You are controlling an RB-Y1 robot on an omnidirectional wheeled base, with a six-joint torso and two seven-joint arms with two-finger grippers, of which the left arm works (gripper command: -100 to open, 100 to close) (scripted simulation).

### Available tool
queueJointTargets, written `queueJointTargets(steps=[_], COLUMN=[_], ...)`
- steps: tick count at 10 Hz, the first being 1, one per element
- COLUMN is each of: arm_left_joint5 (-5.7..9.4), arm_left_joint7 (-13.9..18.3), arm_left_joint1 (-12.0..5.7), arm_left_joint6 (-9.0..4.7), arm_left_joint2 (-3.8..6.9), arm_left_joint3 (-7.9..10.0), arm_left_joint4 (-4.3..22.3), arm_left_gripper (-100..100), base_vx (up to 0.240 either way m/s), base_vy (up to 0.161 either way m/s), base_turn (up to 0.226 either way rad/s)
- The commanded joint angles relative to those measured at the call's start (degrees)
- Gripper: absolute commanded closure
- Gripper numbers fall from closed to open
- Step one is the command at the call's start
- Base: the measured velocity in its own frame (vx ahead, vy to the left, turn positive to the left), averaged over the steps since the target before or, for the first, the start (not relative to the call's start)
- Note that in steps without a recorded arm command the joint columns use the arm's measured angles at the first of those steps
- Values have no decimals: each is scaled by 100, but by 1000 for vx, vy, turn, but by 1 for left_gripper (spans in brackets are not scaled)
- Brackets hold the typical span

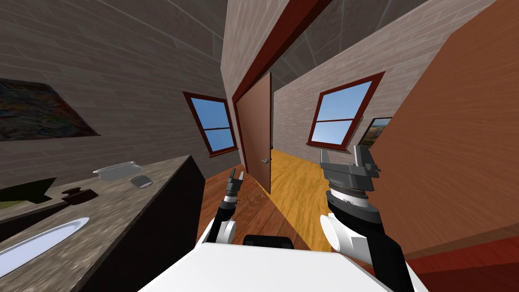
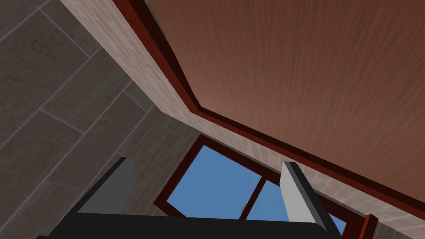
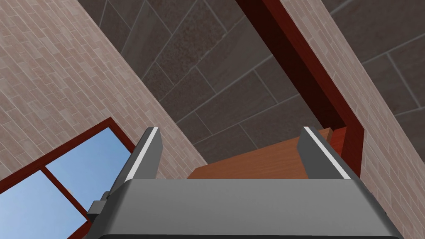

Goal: Push the door open

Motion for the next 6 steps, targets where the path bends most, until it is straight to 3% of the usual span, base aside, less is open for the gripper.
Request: queueJointTargets(steps=[1,6], arm_left_joint5=[-30,-132], arm_left_joint7=[42,166], arm_left_joint1=[-110,-325], arm_left_joint6=[-36,-246], arm_left_joint2=[71,312], arm_left_joint3=[-69,-319], arm_left_joint4=[231,969], arm_left_gripper=[-100,-100], base_vx=[92,101], base_vy=[43,31], base_turn=[-73,-68])
